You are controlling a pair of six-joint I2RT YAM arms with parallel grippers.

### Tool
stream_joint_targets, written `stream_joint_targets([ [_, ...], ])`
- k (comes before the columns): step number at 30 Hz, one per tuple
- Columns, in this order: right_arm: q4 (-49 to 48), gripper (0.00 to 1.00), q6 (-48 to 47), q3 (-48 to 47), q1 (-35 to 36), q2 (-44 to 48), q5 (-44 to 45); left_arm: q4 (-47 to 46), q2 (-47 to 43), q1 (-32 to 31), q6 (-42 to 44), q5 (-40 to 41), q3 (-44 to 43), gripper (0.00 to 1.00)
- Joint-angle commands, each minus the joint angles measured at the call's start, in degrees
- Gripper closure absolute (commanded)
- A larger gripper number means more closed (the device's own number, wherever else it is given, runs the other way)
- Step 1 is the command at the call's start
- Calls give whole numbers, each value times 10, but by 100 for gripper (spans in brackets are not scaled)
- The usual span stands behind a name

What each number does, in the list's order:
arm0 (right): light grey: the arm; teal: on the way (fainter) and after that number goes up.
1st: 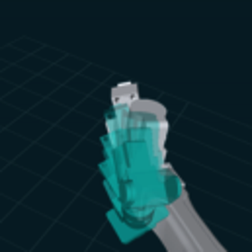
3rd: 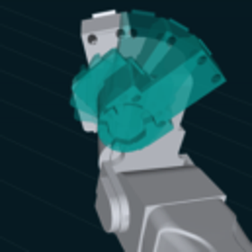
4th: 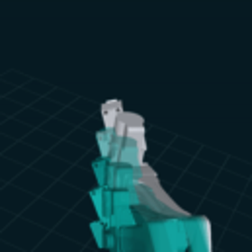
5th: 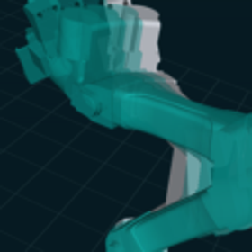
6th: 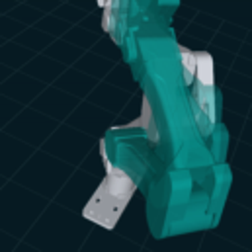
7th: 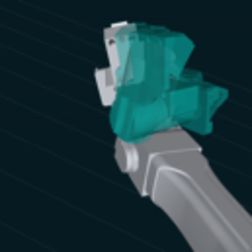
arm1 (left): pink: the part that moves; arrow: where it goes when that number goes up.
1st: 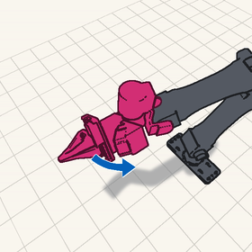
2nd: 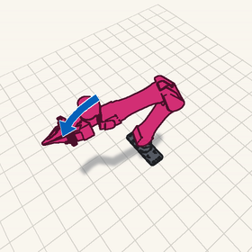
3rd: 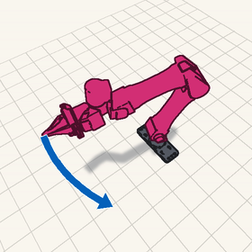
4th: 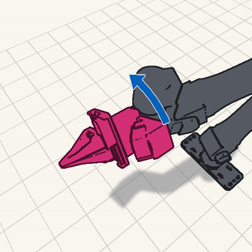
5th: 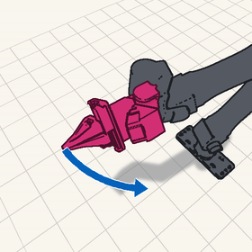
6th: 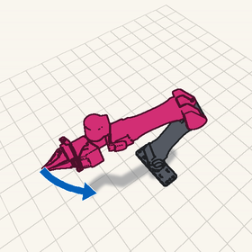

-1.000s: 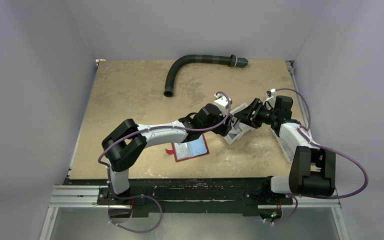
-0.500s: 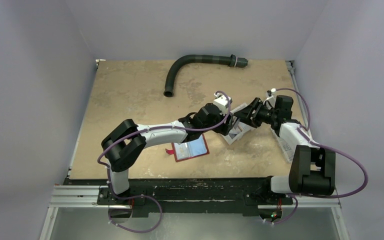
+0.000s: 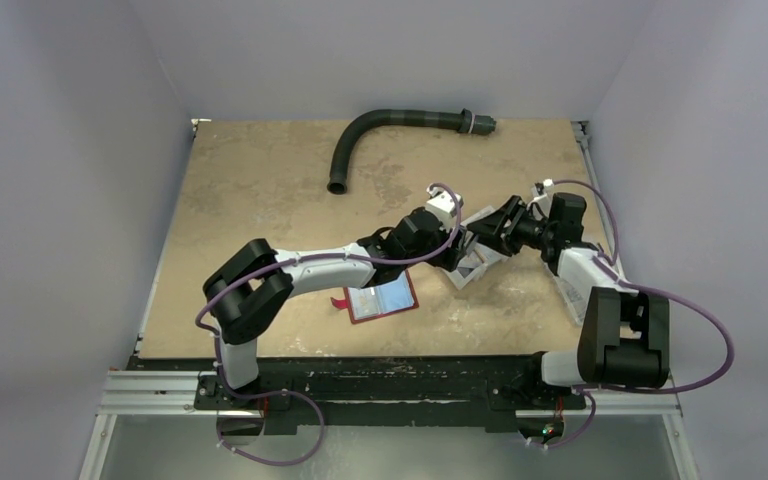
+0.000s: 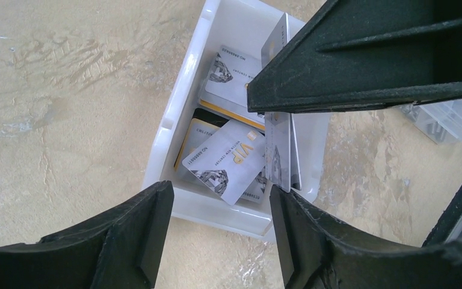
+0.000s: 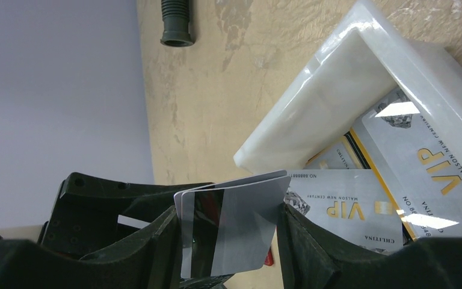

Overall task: Put the credit cards into the card holder
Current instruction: Pick up the credit card from the storage box.

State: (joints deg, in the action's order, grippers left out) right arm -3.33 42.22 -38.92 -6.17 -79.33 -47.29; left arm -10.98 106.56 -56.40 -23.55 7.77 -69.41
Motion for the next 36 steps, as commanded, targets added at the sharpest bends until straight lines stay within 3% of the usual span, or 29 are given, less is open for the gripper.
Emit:
stream_joint_targets([
  [1, -36, 88, 38, 26, -2, 20, -17, -50, -8, -3, -23, 34, -11, 37],
  [6, -56, 87, 79, 51, -2, 37, -4, -96, 0, -6, -43, 43, -2, 45],
  [9, -60, 86, 88, 57, -2, 41, 5, -116, 10, -9, -51, 26, -4, 54],
  [24, -59, 85, 104, 76, -2, 49, 12, -145, 43, -33, -14, 95, -38, 60],
  [26, -59, 83, 104, 75, -2, 49, 12, -175, 38, -34, -11, 99, -24, 67],
  [28, -52, 79, 96, 71, -2, 47, 14, -203, 30, -35, -6, 101, -8, 90],
  [32, -2, 71, 51, 43, -2, 45, 42, -242, 15, -35, 9, 100, 21, 99],
  [36, 21, 66, 21, 27, -2, 44, 59, -245, 6, -35, 11, 98, 35, 100],
])
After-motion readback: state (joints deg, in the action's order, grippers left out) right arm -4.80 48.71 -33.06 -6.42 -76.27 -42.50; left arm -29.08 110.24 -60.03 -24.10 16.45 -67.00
